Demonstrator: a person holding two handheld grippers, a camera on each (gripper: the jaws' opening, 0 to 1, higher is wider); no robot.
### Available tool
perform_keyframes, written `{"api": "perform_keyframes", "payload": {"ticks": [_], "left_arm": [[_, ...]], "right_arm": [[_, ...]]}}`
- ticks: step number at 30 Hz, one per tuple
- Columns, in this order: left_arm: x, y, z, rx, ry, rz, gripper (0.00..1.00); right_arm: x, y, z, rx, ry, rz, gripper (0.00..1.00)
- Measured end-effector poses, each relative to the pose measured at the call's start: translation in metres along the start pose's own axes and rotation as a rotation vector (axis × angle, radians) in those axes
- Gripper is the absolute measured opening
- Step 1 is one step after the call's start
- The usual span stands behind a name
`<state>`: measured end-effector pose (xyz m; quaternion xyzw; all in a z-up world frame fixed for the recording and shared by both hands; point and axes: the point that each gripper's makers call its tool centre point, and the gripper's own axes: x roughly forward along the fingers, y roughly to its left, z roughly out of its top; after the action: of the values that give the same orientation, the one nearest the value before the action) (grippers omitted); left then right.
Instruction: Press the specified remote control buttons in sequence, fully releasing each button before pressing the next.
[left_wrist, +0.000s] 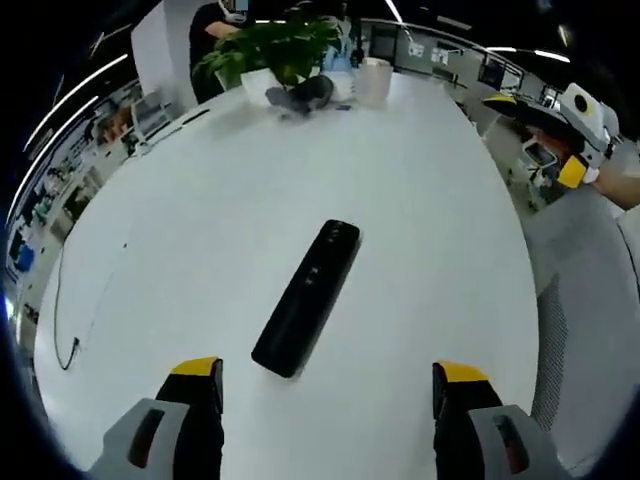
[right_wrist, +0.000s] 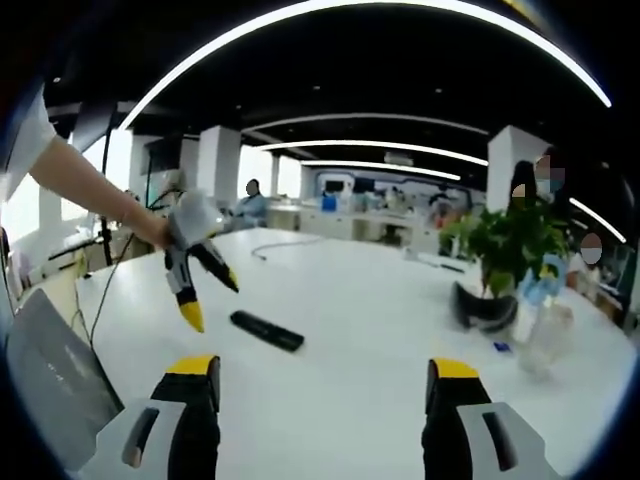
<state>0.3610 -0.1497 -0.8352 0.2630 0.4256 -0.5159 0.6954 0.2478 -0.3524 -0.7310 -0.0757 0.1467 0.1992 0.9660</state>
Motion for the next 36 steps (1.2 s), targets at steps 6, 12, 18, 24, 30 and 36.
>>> {"api": "perform_keyframes", "payload": {"ticks": [6,12,18,24,30,36], "left_arm": [[0.007,0.010,0.006,-0.002,0.023,-0.004,0.86],[0.013,0.017,0.008,0.056,0.068,-0.014,0.81],[0.020,0.028,0.009,0.136,0.145,-0.012,0.79],[0.030,0.028,0.019,0.207,0.141,-0.006,0.75],[0.044,0.023,0.014,0.238,0.184,-0.017,0.69],[0.046,0.022,0.015,0.264,0.189,-0.022,0.66]], "right_arm": [[0.000,-0.001,-0.002,0.002,0.011,-0.003,0.83],[0.002,-0.002,-0.008,0.004,0.043,-0.002,0.81],[0.002,-0.002,-0.007,0.008,0.042,-0.003,0.80],[0.003,-0.001,-0.010,-0.003,0.054,0.003,0.80],[0.003,-0.003,-0.010,0.008,0.053,-0.001,0.79],[0.003,-0.005,-0.010,0.011,0.052,-0.008,0.79]]}}
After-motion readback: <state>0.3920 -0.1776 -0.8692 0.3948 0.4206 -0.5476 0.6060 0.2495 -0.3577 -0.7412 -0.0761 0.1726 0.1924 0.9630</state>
